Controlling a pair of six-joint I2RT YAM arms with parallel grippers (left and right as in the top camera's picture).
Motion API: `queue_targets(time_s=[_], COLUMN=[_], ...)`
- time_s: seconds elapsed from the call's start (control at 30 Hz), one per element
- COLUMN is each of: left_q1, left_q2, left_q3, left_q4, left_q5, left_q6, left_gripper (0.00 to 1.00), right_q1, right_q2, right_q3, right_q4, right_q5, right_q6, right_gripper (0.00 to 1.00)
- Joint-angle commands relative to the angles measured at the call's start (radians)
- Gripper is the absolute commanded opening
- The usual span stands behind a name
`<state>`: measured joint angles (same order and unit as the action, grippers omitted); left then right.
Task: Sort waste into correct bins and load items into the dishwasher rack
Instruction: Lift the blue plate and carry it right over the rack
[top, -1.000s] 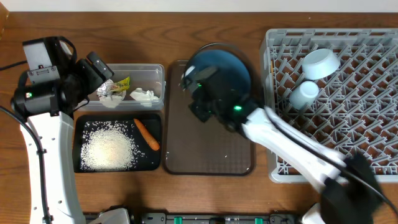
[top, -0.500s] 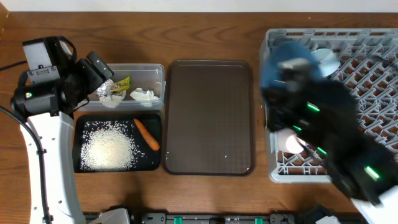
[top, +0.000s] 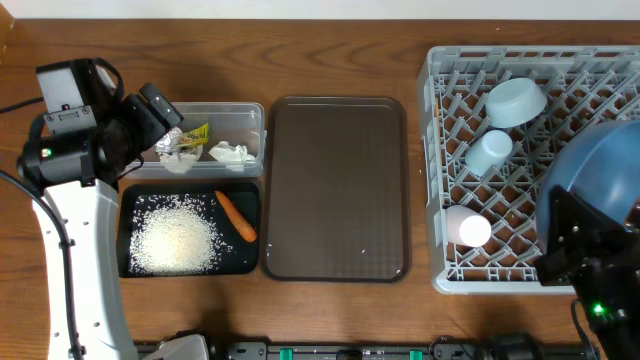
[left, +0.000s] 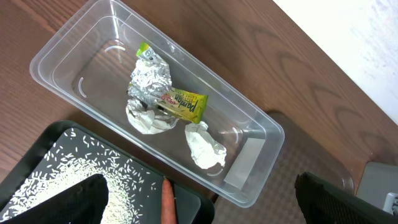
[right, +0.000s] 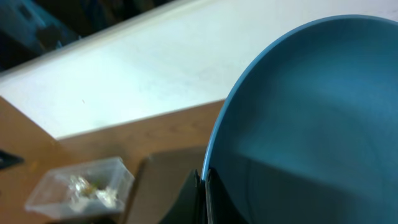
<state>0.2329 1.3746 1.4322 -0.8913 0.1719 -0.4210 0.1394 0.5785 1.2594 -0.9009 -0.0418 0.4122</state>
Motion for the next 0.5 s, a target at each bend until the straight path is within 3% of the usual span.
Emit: queue_targets(time_s=[0.0, 0.47], left_q1=[0.003, 0.003], left_q2=[-0.003, -0.003], left_q3=[-0.007, -0.007], left_q4=[-0.002, -0.002], left_q5=[-0.016, -0.016], left_q6=[0.010, 0.010], left_gripper=[0.98, 0.98], right_q1=[-0.017, -0.081], right_q2=[0.003, 0.219], right_q3=[0.003, 0.003], right_q4=[0.035, 0.093], right_q5=[0.000, 0.244], right_q6=[0.060, 0.253], right_gripper=[0.01, 0.01])
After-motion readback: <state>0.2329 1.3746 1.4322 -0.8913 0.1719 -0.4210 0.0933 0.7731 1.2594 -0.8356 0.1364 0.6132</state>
